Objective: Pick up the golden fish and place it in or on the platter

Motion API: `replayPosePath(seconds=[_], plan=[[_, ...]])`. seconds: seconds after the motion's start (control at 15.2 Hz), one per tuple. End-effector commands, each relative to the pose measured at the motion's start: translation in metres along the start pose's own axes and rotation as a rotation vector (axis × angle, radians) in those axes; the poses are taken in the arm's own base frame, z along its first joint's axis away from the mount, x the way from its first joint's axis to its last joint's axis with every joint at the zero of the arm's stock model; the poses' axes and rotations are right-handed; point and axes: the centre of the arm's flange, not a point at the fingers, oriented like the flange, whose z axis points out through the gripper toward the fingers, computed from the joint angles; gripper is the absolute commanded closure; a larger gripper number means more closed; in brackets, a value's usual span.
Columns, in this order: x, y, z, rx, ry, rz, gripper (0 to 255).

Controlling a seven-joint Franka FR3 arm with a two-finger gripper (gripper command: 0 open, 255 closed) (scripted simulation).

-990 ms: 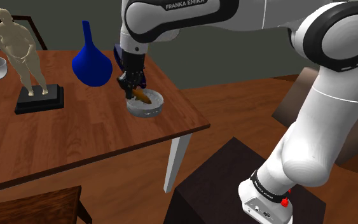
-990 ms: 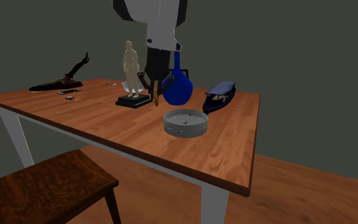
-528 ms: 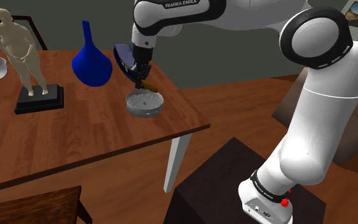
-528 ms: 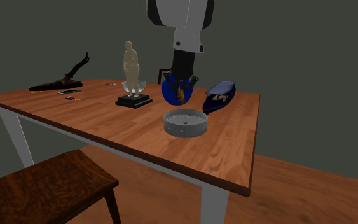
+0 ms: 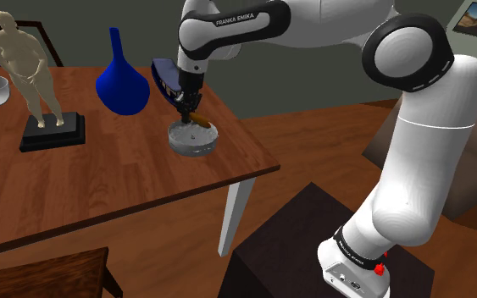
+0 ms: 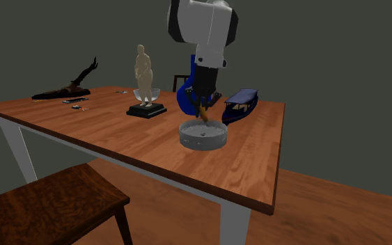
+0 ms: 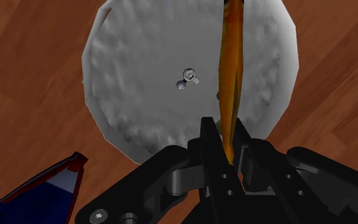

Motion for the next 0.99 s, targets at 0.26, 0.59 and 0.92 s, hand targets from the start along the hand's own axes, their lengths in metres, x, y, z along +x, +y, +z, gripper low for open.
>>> replayPosePath(seconds=[0.26,0.59,0.92], plan=[[0.0,0.004,0.03,0.0,0.0,0.0,255],[0.0,0.004,0.03,0.0,0.0,0.0,255],[0.0,0.004,0.03,0.0,0.0,0.0,0]])
